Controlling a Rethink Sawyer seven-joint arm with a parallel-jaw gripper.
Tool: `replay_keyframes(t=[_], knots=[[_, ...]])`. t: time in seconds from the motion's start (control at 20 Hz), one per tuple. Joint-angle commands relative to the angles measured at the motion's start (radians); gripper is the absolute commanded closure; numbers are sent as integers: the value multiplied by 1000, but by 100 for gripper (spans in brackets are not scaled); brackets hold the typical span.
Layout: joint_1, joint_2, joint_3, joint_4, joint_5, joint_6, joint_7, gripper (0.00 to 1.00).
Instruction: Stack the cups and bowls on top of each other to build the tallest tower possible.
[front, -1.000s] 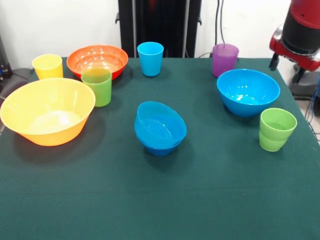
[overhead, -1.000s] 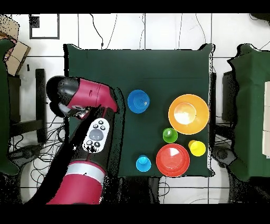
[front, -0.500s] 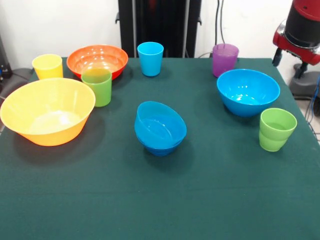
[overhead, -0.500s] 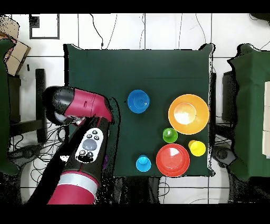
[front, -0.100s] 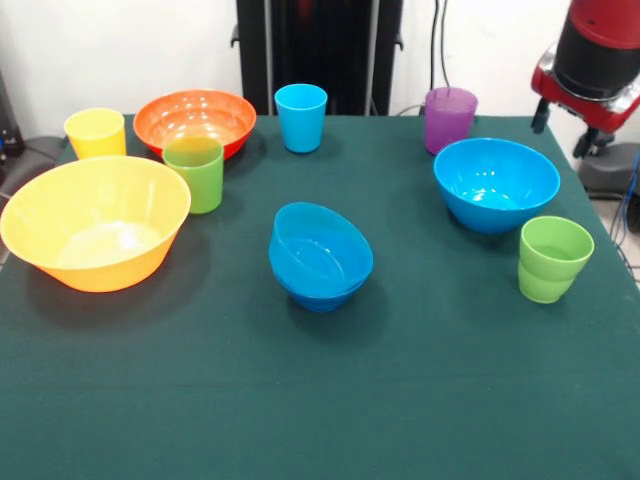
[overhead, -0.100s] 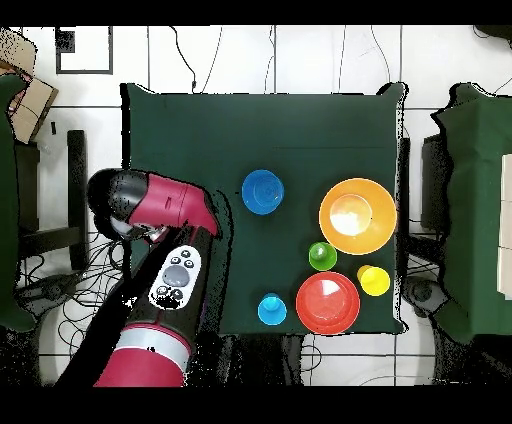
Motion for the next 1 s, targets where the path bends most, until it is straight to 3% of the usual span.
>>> replay_keyframes(t=[0.05,0.6,1.0], knots=[[-37,21,95,95,4,-126,115,0],[-49,14,94,106,-28,-121,88,0],[-96,-12,93,128,-44,-109,29,0]])
